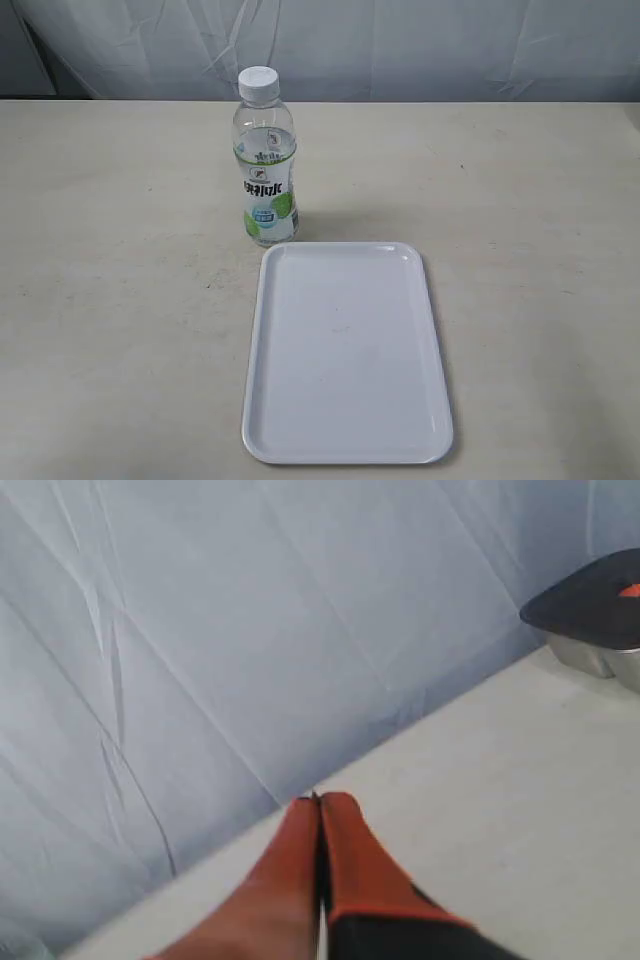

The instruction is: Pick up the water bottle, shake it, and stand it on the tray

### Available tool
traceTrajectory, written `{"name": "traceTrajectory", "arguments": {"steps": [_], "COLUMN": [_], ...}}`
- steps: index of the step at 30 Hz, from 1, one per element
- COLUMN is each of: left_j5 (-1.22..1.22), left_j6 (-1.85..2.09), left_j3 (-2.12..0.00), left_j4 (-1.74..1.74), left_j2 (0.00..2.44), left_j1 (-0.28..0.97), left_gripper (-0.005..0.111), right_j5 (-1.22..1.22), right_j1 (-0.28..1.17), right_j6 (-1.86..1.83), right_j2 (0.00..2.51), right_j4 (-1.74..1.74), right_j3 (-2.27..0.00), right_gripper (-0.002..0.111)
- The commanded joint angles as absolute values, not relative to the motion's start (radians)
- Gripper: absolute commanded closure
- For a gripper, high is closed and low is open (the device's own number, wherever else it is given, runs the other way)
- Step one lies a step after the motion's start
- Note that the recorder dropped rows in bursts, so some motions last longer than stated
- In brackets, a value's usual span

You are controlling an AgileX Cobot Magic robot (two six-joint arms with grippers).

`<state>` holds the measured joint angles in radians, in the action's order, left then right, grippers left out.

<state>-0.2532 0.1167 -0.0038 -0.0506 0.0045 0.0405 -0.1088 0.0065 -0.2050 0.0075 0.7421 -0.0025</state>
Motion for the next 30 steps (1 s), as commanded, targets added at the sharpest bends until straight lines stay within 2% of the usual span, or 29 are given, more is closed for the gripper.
{"name": "traceTrajectory", "arguments": {"steps": [1, 3, 8, 11, 14, 17, 22, 23, 26, 30], "left_j5": [-0.24, -0.24, -0.24, -0.24, -0.24, -0.24, -0.24, -0.24, -0.24, -0.24], "left_j6": [0.112, 0.112, 0.112, 0.112, 0.112, 0.114, 0.114, 0.114, 0.114, 0.114], "left_j3": [0.0, 0.0, 0.0, 0.0, 0.0, 0.0, 0.0, 0.0, 0.0, 0.0], "left_j4": [-0.047, -0.047, -0.047, -0.047, -0.047, -0.047, -0.047, -0.047, -0.047, -0.047], "left_j2": [0.0, 0.0, 0.0, 0.0, 0.0, 0.0, 0.0, 0.0, 0.0, 0.0], "left_j1": [0.043, 0.043, 0.043, 0.043, 0.043, 0.043, 0.043, 0.043, 0.043, 0.043], "left_gripper": [0.106, 0.106, 0.106, 0.106, 0.106, 0.106, 0.106, 0.106, 0.106, 0.106], "right_j5": [-0.027, -0.058, -0.145, -0.129, -0.174, -0.501, -0.784, -0.747, -0.402, -0.079], "right_j1": [0.001, 0.001, 0.0, 0.0, 0.0, 0.001, 0.029, 0.097, 0.381, 0.635], "right_j6": [-0.169, -0.165, -0.278, -0.537, -0.766, -1.157, -1.197, -1.216, -1.255, -1.255], "right_j2": [0.0, 0.0, 0.0, 0.003, 0.116, 0.495, 1.094, 1.212, 1.425, 1.639], "right_j4": [1.162, 1.335, 1.356, 1.356, 1.356, 1.351, 1.267, 1.19, 0.999, 1.109], "right_j3": [0.0, -0.014, -0.166, -0.303, -0.449, -0.684, -0.903, -0.928, -0.933, -0.933], "right_gripper": [0.109, 0.109, 0.109, 0.109, 0.109, 0.109, 0.109, 0.109, 0.109, 0.109]}}
